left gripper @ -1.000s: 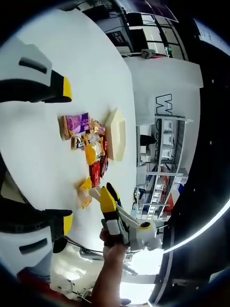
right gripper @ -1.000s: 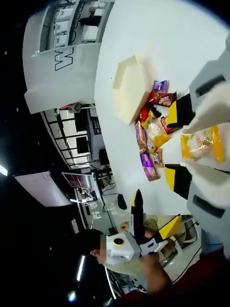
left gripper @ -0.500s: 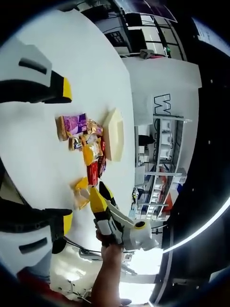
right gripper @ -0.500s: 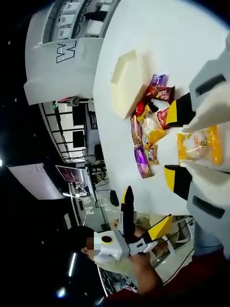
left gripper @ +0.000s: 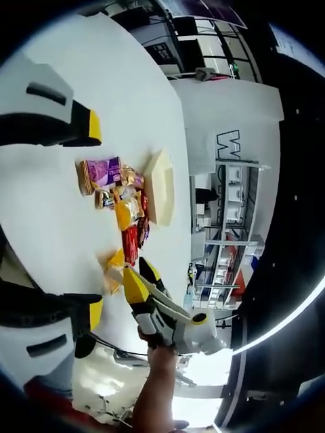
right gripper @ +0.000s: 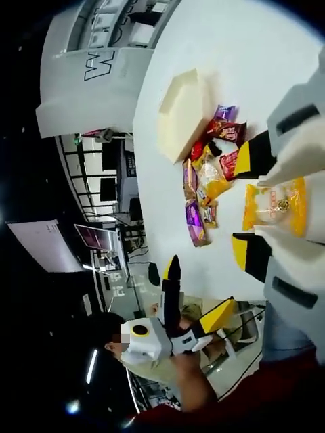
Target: Place the target food into the container with the food tongs after gripping and lifting it, then release it inside without dropping or visibly crushing the food.
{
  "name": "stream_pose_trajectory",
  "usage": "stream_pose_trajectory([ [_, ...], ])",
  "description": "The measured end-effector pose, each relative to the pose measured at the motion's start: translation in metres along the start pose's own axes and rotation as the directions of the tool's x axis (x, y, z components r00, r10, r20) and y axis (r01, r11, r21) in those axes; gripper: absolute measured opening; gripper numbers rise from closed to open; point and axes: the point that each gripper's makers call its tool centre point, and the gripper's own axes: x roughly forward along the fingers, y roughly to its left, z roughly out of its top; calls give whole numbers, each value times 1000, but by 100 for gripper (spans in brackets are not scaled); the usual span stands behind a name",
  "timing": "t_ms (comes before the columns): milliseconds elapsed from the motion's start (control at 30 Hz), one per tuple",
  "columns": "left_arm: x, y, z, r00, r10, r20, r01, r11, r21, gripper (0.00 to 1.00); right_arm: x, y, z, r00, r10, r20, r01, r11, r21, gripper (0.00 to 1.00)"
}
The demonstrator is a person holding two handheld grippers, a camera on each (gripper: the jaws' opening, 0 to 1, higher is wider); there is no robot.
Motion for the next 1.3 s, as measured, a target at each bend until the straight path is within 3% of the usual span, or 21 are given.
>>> stream_pose_trajectory([
  [467, -1, 0, 4, 1000, 2, 3, -2, 1000, 2, 87, 4, -1, -6, 1000, 6, -27, -7, 1000, -24, 25],
  [633, 2, -2, 3, 1000, -3, 4, 3, 1000, 6, 86, 5, -4, -6, 999, -21, -26, 21, 1000, -18, 21],
  [833, 3, 0, 3, 1000, -1, 6, 1, 1000, 0, 87, 5, -12, -3, 999, -41, -13, 43, 988, 145, 19],
  [1000, 0, 3, 4, 1000, 5, 8, -5, 1000, -2, 87, -1, -20, -1, 997, -77, 10, 74, 982, 176, 19],
  [1300, -1, 10, -3, 1000, 24, -5, -24, 999, -27, 92, -11, -17, 35, 992, -85, 97, 66, 982, 179, 19],
])
